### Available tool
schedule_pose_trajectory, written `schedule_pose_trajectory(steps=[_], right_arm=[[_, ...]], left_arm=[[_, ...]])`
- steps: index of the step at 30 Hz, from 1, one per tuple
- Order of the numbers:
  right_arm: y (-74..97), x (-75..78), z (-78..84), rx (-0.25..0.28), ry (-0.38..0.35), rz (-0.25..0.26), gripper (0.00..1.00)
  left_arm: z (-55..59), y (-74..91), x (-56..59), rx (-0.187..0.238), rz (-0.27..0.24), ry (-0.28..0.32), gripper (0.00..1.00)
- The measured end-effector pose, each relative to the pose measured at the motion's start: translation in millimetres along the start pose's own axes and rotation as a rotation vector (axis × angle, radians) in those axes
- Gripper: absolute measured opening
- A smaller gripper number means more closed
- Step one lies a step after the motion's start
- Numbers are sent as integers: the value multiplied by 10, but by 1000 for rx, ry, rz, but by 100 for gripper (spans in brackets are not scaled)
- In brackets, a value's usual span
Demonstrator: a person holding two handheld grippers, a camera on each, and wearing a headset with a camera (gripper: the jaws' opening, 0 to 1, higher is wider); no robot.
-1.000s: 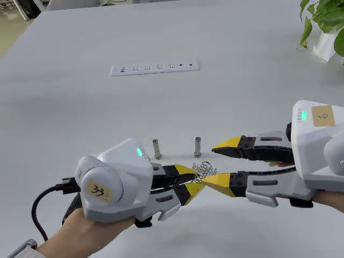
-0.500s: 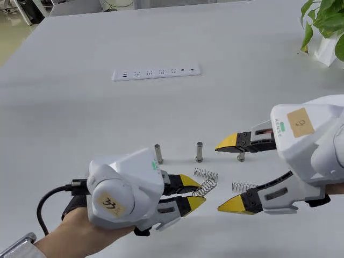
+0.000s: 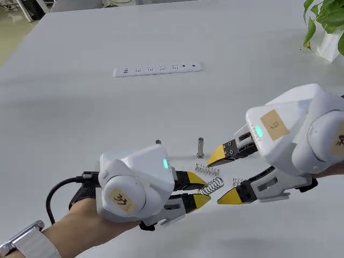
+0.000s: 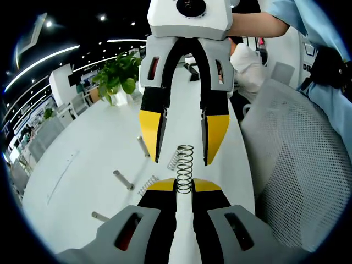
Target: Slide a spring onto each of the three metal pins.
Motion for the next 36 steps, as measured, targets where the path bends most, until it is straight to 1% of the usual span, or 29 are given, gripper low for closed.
schedule_pose_trajectory(steps=[2,5,14,20,25,36], right_arm=[[-11,9,-1,-5,2,-2,22],[-21,3,-6,-4,-8,-21,17],[-69,-35,31,-23,3,-55,12],[-78,-55,56,-41,15,-66,9],[-82,-60,59,-44,16,-69,9],[-64,-70,50,-57,11,-102,8]], left_arm=[[-2,-5,5,-1,2,-3,6],[-4,-9,7,-1,4,-4,6],[-34,-44,25,15,5,9,6],[-41,-47,31,22,2,16,6],[-36,-50,39,22,4,17,6],[-46,-63,57,28,7,13,6]])
Point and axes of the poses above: the centre of the closed fingertips' face, and the gripper's own axes: y roughly backward along the fingers, x roughly to its right, z roughly out of its underside, the point moved 5 cm from there along y, roughly backward along the fingers, and after that the axes turned 8 degrees about y, right-handed, at the moved point
